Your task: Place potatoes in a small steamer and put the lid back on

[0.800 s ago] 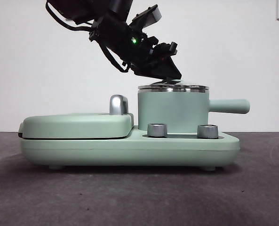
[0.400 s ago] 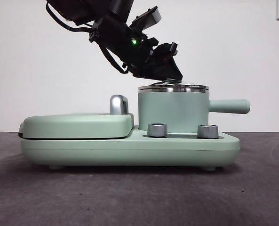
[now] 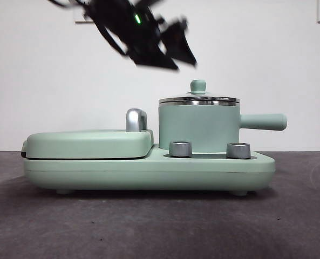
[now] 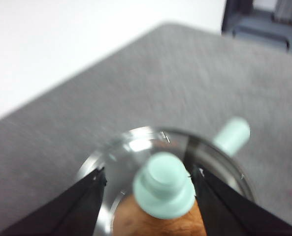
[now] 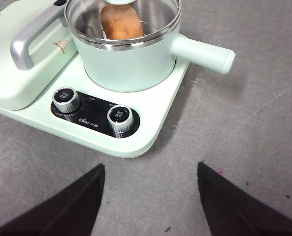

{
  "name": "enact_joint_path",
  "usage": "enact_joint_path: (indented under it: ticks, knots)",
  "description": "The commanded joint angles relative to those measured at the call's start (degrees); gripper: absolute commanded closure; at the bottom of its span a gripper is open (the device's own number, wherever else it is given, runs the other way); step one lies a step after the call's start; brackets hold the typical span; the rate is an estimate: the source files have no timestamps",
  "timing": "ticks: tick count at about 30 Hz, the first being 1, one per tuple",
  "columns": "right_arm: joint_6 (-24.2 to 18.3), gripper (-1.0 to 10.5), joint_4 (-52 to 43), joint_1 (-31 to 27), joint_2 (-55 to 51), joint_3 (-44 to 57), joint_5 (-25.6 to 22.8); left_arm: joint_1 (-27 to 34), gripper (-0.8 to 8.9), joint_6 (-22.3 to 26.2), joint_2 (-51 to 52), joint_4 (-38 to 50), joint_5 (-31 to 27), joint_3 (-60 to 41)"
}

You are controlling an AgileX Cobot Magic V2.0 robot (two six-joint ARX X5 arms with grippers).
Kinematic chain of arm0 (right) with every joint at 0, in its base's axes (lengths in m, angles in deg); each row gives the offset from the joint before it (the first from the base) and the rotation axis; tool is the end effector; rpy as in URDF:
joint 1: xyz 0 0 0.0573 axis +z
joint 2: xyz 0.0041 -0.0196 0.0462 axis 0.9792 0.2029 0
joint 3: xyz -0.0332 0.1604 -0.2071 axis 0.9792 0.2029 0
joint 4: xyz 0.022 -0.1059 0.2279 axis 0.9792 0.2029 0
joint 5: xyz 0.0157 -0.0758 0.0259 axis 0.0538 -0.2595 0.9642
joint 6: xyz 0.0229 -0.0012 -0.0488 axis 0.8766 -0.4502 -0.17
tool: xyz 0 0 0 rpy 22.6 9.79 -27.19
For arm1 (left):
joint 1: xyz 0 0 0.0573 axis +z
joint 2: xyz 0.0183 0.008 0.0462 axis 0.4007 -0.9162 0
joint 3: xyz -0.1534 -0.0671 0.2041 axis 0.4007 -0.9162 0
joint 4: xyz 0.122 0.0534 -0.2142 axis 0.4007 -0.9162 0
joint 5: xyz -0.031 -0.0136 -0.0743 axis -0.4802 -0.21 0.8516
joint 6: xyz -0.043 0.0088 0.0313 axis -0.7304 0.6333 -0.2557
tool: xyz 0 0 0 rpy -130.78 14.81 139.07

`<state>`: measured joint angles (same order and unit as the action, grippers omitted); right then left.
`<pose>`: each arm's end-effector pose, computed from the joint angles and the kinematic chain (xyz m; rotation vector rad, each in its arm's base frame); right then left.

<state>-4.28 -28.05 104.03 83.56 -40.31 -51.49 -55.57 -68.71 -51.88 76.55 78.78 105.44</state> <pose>0.1030 0.0490 0.2857 -0.0183 0.5444 0.3843 0.3509 -0.2294 0.3113 0.1819 0.2604 -0.8875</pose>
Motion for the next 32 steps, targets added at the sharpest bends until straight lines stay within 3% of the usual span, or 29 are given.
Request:
enact_joint_path:
  ticks: [1, 5, 8, 19, 32]
  knots:
    - [0.7, 6.6, -0.5, 0.3, 0.2, -0.2, -0.1, 1.4, 5.26, -5.9, 2.9, -2.3, 1.0, 0.9]
    - [0.7, 6.6, -0.5, 0.3, 0.2, -0.2, -0.1, 4.7, 5.26, -17.3, 5.6, -6.7, 5.1, 0.8]
    - [0.7, 6.6, -0.5, 0.3, 0.2, -0.2, -0.1, 6.8, 5.28, -20.1, 6.7, -10.0, 7.3, 0.3]
    - [0.9, 6.6, -0.5, 0.3, 0.2, -0.2, 0.0, 10.2, 5.28, -20.2, 14.6, -13.0, 7.4, -8.4]
    - [0.9, 6.6, -0.5, 0.3, 0.2, -0.2, 3.5, 13.0, 5.29, -21.9, 38.7, -10.8, 7.4, -35.5]
